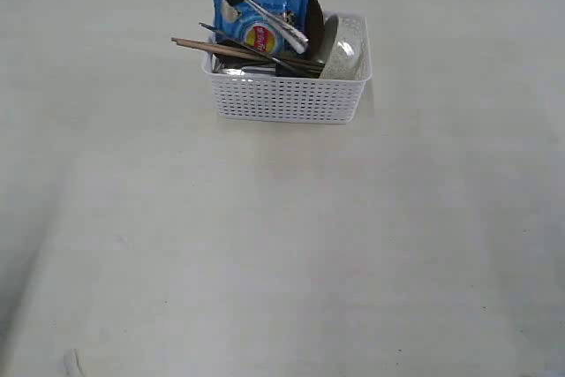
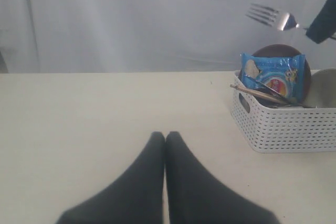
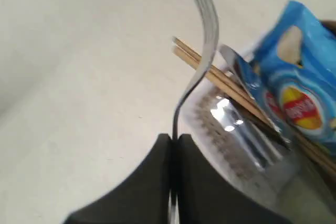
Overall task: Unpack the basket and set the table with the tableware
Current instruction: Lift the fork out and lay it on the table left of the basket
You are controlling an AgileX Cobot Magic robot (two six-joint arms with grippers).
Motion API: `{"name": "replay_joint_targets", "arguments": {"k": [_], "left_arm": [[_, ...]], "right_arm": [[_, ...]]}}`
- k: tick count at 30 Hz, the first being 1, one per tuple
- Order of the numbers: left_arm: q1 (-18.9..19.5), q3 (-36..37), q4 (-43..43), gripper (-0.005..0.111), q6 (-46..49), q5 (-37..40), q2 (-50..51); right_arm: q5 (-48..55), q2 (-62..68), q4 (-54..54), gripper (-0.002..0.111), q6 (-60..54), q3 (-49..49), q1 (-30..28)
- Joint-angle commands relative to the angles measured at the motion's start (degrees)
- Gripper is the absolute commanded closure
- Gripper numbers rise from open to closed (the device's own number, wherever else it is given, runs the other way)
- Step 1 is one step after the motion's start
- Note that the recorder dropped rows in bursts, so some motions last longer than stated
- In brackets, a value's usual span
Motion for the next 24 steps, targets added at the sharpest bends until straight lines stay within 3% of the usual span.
{"name": "replay_joint_targets", "arguments": {"k": [1,6,12,15,19,21,24], "left_arm": [[-0.1,0.2,-0.3,0.107,0.0,-0.4,-0.2],[-0.1,0.2,-0.3,0.107,0.0,-0.4,-0.2],[-0.1,0.2,-0.3,0.107,0.0,-0.4,-0.2],[-0.1,0.2,-0.3,0.107,0.0,-0.4,-0.2],[-0.1,0.2,-0.3,0.107,0.0,-0.4,-0.2],[-0.1,0.2,-0.3,0.107,0.0,-0.4,-0.2],[-0.1,0.2,-0.3,0.107,0.0,-0.4,-0.2]], "right_arm": [[-0.2,-3.1,6.1,0.109,-0.1,1.0,-1.6],[-0.8,-8.7,11.9,0.109,0.1,12.3,-3.8],[-14.2,-20.6,21.0,0.109,-2.9,34.2,-4.2],[-20.8,-24.7,34.2,0.109,-9.5,46.8,-4.1],[-22.1,-25.7,67.3,0.109,-30.1,61.7,-3.5],[-22.2,-25.0,77.5,0.109,-39.1,66.4,-2.5],[-23.7,-22.8,77.6,0.109,-43.4,69.1,0.6]]}}
